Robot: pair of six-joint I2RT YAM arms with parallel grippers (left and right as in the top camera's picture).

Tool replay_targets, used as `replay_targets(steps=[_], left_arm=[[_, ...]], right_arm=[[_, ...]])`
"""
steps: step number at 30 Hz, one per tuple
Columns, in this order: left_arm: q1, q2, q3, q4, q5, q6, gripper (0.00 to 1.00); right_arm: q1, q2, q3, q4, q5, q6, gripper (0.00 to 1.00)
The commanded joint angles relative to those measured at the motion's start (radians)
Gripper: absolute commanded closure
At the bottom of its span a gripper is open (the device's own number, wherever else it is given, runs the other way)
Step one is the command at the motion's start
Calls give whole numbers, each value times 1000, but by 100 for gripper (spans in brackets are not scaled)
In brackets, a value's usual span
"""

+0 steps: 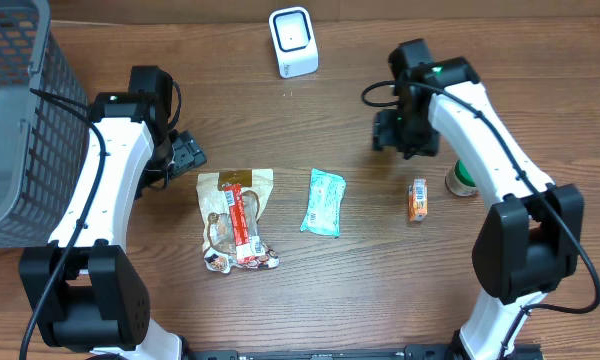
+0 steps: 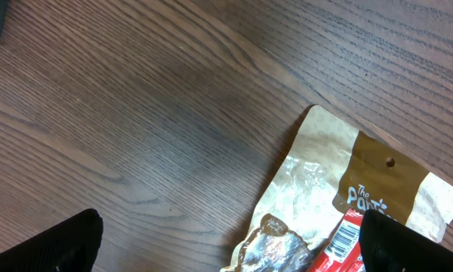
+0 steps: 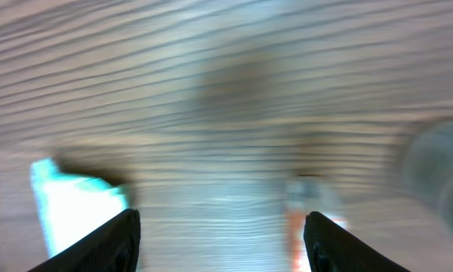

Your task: Scan the item barcode

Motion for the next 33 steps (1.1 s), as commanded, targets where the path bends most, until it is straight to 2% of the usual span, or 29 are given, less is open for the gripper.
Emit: replay_targets(steps=[1,10,18,25,33], left_arm=[[2,-4,14,0,-5,-3,1],[2,-4,14,0,-5,-3,0],[2,-4,14,0,-5,-3,0],[2,-4,14,0,-5,-3,0],[2,-4,14,1,-5,-3,0]], right_arm=[[62,-23,-8,37,-147,-3,30],[229,-21,-136,263,-115,49,29],[283,-21,-272,403,-3,49,24],[280,-21,-344,398,4,61,24],[283,-21,-346,286,3,190,24]])
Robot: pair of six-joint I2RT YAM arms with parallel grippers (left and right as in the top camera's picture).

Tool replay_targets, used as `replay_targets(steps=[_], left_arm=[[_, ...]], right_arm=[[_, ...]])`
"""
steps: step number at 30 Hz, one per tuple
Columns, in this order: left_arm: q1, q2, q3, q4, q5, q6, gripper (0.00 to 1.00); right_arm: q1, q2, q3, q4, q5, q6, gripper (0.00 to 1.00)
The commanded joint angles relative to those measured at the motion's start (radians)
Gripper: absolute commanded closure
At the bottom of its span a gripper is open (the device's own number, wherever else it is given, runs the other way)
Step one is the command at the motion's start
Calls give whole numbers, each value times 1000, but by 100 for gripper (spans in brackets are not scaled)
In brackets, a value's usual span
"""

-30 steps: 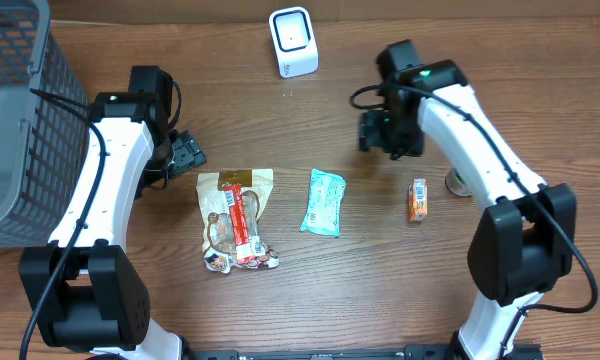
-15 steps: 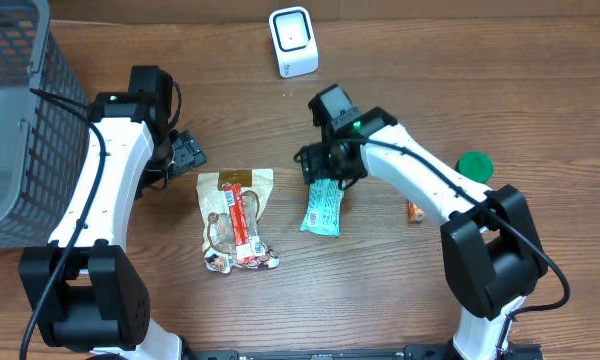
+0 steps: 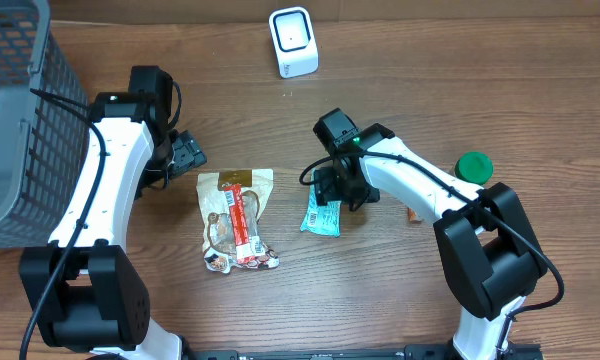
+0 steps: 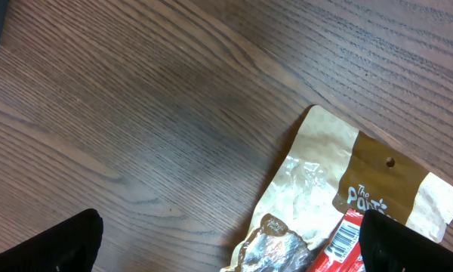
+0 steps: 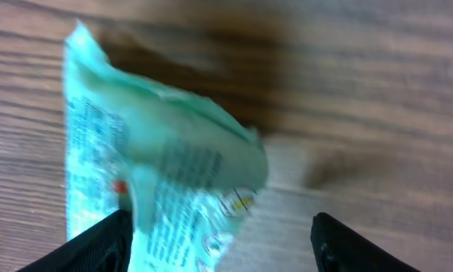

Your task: Scan the item barcode

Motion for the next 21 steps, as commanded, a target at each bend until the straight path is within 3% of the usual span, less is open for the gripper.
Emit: replay_targets(steps=[1,6,15,21], left_arm=[[2,-4,14,0,-5,-3,1],[2,-4,14,0,-5,-3,0],[2,-4,14,0,-5,-3,0],[2,-4,14,0,-5,-3,0]], right_arm=[[0,-21,-6,-34,13,86,24],[0,-21,-6,-10,13,92,23],[-2,-21,-6,214,66,32,23],[-2,-21,-8,201,89,32,23]])
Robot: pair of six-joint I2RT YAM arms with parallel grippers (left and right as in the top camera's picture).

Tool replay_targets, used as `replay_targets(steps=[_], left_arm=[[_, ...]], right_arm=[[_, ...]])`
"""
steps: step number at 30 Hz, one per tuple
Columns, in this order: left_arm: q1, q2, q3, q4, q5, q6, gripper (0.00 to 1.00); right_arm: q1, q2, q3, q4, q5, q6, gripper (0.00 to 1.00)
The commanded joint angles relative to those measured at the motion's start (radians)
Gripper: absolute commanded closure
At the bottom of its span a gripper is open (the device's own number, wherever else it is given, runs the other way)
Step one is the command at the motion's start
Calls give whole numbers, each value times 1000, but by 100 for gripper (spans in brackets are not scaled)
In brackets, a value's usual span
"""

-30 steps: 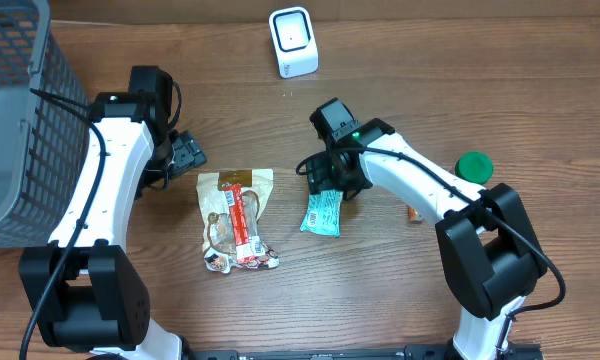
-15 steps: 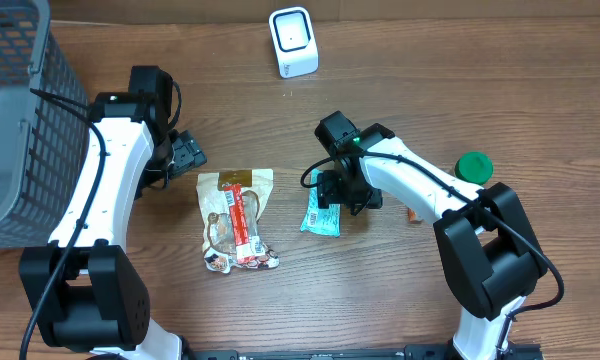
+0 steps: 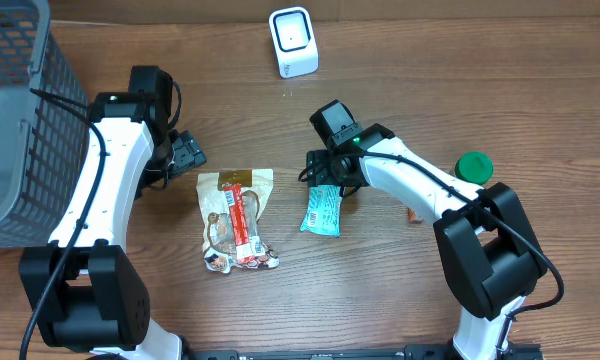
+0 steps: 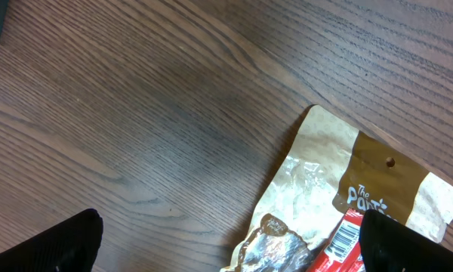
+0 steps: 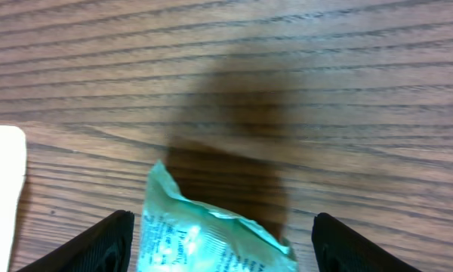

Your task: Scan the item barcode

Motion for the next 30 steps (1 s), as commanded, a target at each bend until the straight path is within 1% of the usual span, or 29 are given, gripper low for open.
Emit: replay_targets(steps=[1,6,9,14,17,21,26,30], left_arm=[[2,-3,14,0,-5,-3,0],[2,-3,14,0,-5,-3,0],[2,-3,14,0,-5,-3,0],[2,-3,14,0,-5,-3,0],[2,-3,14,0,-5,-3,0],[2,-3,14,0,-5,-3,0],[2,-3,14,0,-5,-3,0],[2,-3,14,0,-5,-3,0]], right_arm=[[-2,-21,-6,-27,34,-9,24],[-2,-21,-6,-124,105,8,24],[-2,-21,-6,-190,143,76,24],[-2,-21,-6,-285,132,153,23],[0,-21,-6,-322,130,158,20],[-8,-21,-3,-294,128,102,20],[-37,-31,45,-346,58,0,20],[-72,-80,77,-370,-19,-71,19]])
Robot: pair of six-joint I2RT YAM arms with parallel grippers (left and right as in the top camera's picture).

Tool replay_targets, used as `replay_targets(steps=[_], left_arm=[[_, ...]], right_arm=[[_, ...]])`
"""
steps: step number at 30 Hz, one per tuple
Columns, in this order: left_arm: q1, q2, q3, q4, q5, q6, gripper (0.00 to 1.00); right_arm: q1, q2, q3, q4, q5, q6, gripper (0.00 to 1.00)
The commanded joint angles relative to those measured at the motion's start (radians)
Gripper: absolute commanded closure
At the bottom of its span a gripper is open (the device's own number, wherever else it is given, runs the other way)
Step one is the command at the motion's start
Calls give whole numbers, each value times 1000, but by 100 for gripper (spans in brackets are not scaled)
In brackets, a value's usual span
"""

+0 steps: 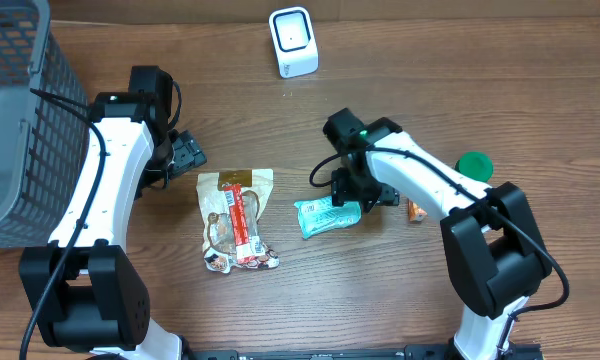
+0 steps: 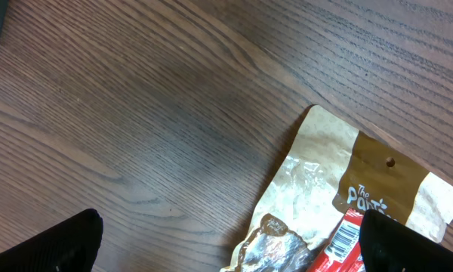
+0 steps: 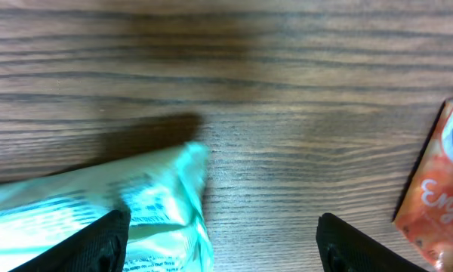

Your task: Scan the item barcode

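The white barcode scanner (image 1: pixel 293 42) stands at the back middle of the table. A teal packet (image 1: pixel 329 215) lies crosswise at the centre. In the right wrist view the teal packet (image 3: pixel 98 208) reaches under the left finger. My right gripper (image 1: pixel 366 194) (image 3: pixel 223 245) is open at the packet's right end, low over the wood. A brown and red snack bag (image 1: pixel 237 218) (image 2: pixel 347 204) lies left of centre. My left gripper (image 1: pixel 185 155) (image 2: pixel 226 245) hangs open over the bag's far left corner, holding nothing.
A grey mesh basket (image 1: pixel 10 120) fills the left edge. A small orange packet (image 1: pixel 417 209) (image 3: pixel 445 189) lies just right of the right gripper, and a green-capped container (image 1: pixel 472 166) stands beyond it. The right arm's cable loops over the table near the teal packet.
The teal packet has turned from lengthwise to crosswise. My right gripper was at its far end and is now at its right end, nearer the orange packet. The left arm has not moved.
My right gripper was first at the back right, away from the teal packet. Then it was low over that packet, then at its far end. Now the packet lies turned crosswise with the open gripper at its right end. The left gripper stayed open beside the snack bag throughout.
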Motion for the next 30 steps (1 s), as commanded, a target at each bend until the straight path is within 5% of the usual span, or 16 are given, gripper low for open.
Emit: replay_targets(steps=[1,7,22,23,25,26,30], left_arm=[[2,-4,14,0,-5,-3,0],[2,-4,14,0,-6,-3,0],[2,-4,14,-18,180,4,0],[2,-4,14,-13,237,39,11],[-6,-4,14,7,365,138,79],[-15,-4,14,13,410,164,96],[-84,-4,10,41,436,174,96]], right_arm=[[-37,-86,50,0,-105,-101,18],[-101,-126,51,-18,-328,-198,18],[-112,-124,-73,17,-370,-149,18],[-112,-124,-84,29,-370,-142,18],[-112,-124,-110,61,-379,-136,17],[-112,-124,-121,75,-394,-136,18],[-112,-124,-164,142,-473,-135,18]])
